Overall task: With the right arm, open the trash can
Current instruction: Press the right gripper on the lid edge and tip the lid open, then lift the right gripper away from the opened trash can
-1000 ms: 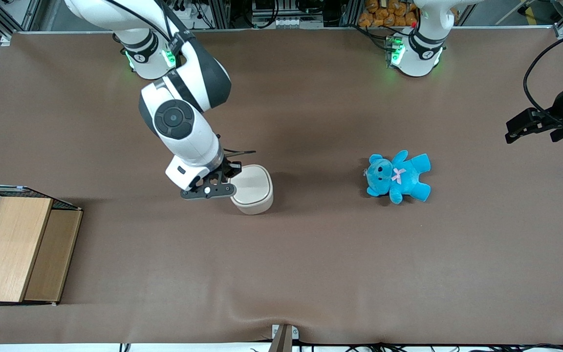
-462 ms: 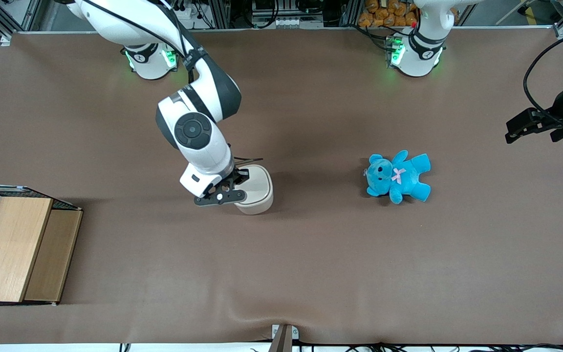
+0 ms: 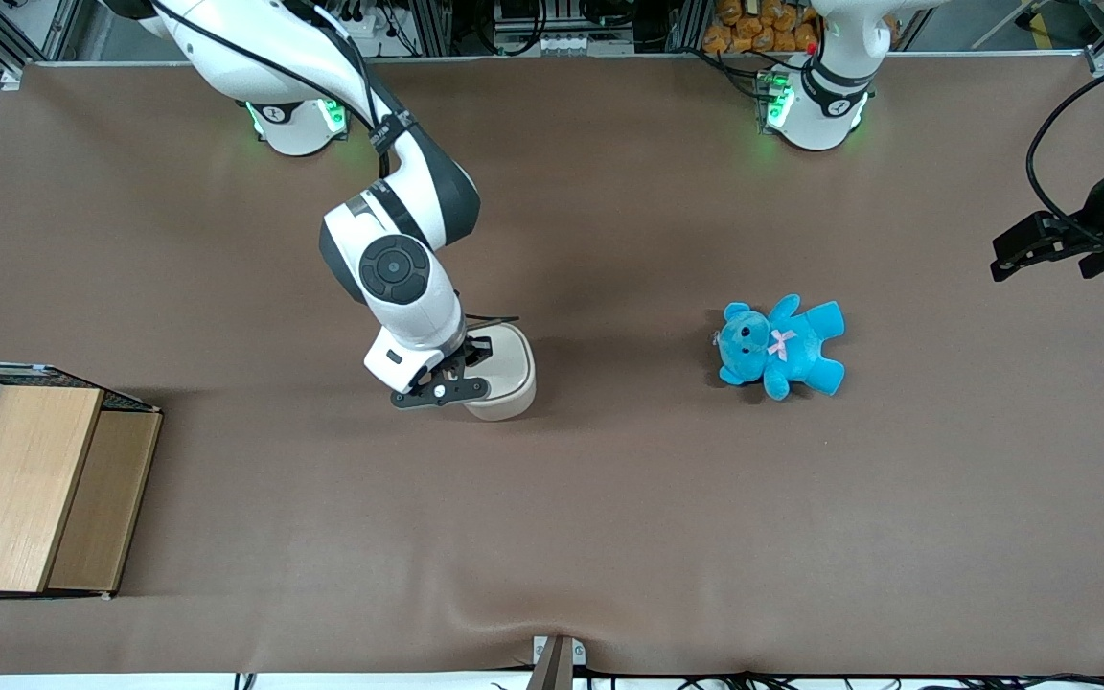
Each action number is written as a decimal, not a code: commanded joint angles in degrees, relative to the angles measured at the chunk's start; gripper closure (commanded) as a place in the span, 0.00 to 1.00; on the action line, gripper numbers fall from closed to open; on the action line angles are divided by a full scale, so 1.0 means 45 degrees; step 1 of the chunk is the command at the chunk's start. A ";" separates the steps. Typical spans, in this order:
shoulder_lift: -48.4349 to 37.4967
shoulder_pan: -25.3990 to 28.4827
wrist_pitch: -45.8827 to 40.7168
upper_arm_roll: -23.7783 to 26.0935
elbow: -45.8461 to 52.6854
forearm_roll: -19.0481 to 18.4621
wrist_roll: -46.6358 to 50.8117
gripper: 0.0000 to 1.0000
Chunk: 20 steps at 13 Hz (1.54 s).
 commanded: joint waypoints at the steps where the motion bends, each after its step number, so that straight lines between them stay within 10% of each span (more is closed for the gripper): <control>1: 0.0000 0.0063 0.0501 -0.0007 -0.0354 -0.0256 0.0204 1.00; 13: -0.1050 -0.0306 -0.0819 -0.0027 0.0170 -0.0335 0.0146 0.94; 15: -0.1656 -0.0677 -0.1993 -0.0085 0.0660 -0.0315 0.0067 0.73; 18: -0.2924 -0.1613 -0.2737 -0.0105 0.0662 -0.0218 -0.0147 0.00; 20: -0.3939 -0.2316 -0.3517 -0.0085 0.0662 -0.0159 -0.0400 0.00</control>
